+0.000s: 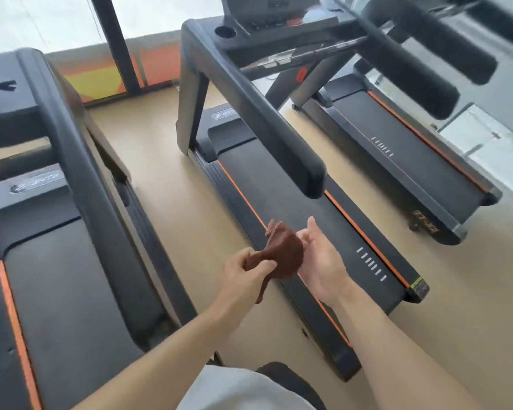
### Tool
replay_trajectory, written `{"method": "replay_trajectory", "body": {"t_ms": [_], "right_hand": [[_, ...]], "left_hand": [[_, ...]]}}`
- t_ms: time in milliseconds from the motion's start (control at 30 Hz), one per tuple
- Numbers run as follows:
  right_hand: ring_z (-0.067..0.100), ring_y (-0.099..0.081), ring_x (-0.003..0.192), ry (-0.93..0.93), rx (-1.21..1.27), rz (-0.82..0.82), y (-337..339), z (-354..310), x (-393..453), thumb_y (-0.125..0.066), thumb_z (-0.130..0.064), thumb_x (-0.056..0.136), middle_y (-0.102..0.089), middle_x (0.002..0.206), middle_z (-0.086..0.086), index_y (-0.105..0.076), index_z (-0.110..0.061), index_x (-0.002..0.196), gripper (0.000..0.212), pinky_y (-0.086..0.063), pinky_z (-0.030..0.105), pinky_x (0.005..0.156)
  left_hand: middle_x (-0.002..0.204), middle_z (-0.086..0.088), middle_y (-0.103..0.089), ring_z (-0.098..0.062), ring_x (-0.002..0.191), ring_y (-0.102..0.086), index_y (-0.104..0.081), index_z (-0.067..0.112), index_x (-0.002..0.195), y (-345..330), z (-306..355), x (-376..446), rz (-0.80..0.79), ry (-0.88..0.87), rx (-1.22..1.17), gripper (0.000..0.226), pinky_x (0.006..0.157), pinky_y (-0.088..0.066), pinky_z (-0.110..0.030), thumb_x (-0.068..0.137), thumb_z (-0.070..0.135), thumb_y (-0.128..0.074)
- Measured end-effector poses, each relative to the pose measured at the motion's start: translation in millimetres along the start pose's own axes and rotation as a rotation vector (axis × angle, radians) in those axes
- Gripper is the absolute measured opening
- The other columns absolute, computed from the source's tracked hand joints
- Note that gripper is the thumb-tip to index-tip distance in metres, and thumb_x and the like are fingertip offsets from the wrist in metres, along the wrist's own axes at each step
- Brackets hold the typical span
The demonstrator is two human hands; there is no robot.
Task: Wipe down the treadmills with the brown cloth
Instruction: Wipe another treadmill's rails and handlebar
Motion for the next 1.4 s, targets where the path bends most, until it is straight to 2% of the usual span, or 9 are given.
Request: {"method": "replay_trajectory", "body": {"t_ms": [133,267,467,667,833,933,1133,1233,1400], "right_hand": [[0.031,-0.064,0.121,-0.109,-0.026,-0.098,7.4,-9.4,23.9,-0.038,-0.039,0.108,-0.061,0.137,0.026,-0.053,0.001,0.140,0.053,-0.055,0.039,0.099],[0.038,-0.047,0.140,-0.200,-0.189,-0.319,21.9,-22.0,57.3,-0.045,-0.052,0.104,-0.054,0.147,0.021,-0.055,-0.014,0.146,0.058,-0.032,0.059,0.119],[0.027,-0.068,0.090,-0.214,-0.510,-0.421,72.5,-93.1,117.1,-0.050,-0.066,0.091,-0.072,0.117,0.020,-0.073,-0.019,0.122,0.061,-0.055,0.036,0.065],[0.012,-0.056,0.069,-0.079,-0.883,-0.655,142.7,-213.6,173.5,-0.078,-0.023,0.088,-0.061,0.080,-0.002,-0.072,-0.021,0.114,0.026,-0.037,0.021,0.051],[0.008,-0.073,0.084,0.023,-1.047,-0.717,123.2,-300.5,217.8,-0.077,-0.008,0.088,-0.079,0.093,-0.001,-0.077,-0.020,0.107,0.022,-0.054,0.017,0.068],[0.001,-0.069,0.077,0.275,-1.337,-0.771,88.3,-339.3,241.5,-0.086,-0.026,0.080,-0.075,0.084,-0.012,-0.075,-0.026,0.094,0.017,-0.052,0.020,0.071],[0.019,-0.072,0.085,0.519,-1.145,-0.740,29.5,-379.7,273.5,-0.093,-0.030,0.063,-0.075,0.086,-0.003,-0.065,-0.034,0.084,0.035,-0.060,0.042,0.082],[0.025,-0.072,0.088,0.578,-1.129,-0.825,10.7,-368.4,277.6,-0.083,-0.003,0.068,-0.074,0.094,0.001,-0.062,-0.035,0.084,0.041,-0.060,0.050,0.082],[0.014,-0.071,0.103,0.510,-1.112,-0.921,0.1,-335.7,292.1,-0.061,0.019,0.073,-0.070,0.119,-0.012,-0.065,-0.036,0.087,0.057,-0.059,0.046,0.088]], "left_hand": [[0.069,-0.016,-0.057,-0.018,0.068,-0.056,-0.052,0.004,0.081,-8.1,32.3,35.0,0.002,-0.139,0.061,0.039,0.065,-0.050,-0.040,0.072,0.036,-0.072],[0.080,-0.025,-0.062,-0.033,0.072,-0.064,-0.052,0.002,0.083,-25.0,57.8,66.1,0.078,-0.261,0.111,0.037,0.070,-0.056,-0.055,0.075,0.033,-0.071],[0.067,-0.017,-0.056,-0.020,0.061,-0.055,-0.049,0.001,0.079,-91.9,81.8,126.2,0.199,-0.312,0.093,0.042,0.060,-0.052,-0.050,0.077,0.033,-0.076],[0.067,-0.001,-0.063,-0.019,0.066,-0.064,-0.058,0.017,0.075,-150.9,115.0,165.0,0.500,-0.252,0.103,0.034,0.062,-0.058,-0.049,0.083,0.041,-0.081],[0.079,0.012,-0.070,-0.004,0.070,-0.066,-0.065,0.028,0.089,-180.4,155.8,183.6,0.324,-0.066,0.614,0.040,0.058,-0.048,-0.024,0.085,0.068,-0.064],[0.077,0.017,-0.075,0.006,0.066,-0.067,-0.075,0.031,0.091,-176.9,180.2,189.6,0.178,-0.022,0.501,0.027,0.057,-0.048,-0.010,0.092,0.055,-0.065],[0.096,-0.001,-0.078,-0.020,0.094,-0.075,-0.076,0.026,0.107,-151.7,227.8,194.6,0.269,-0.290,0.171,0.034,0.088,-0.059,-0.040,0.078,0.045,-0.077],[0.105,-0.013,-0.075,-0.026,0.097,-0.073,-0.067,0.015,0.116,-169.1,226.1,218.3,0.170,-0.247,-0.032,0.047,0.085,-0.057,-0.040,0.087,0.051,-0.069],[0.072,0.004,-0.068,-0.015,0.066,-0.063,-0.067,0.032,0.076,-176.1,208.4,267.5,0.405,-0.335,-0.163,0.012,0.068,-0.050,-0.032,0.086,0.037,-0.071]]}}
Point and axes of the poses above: each hand's wrist, its own x-axis towards the middle knuckle, its own y-axis out of the back of the hand, z = x × y, the point moved 6 cm from there along x, towards the middle knuckle
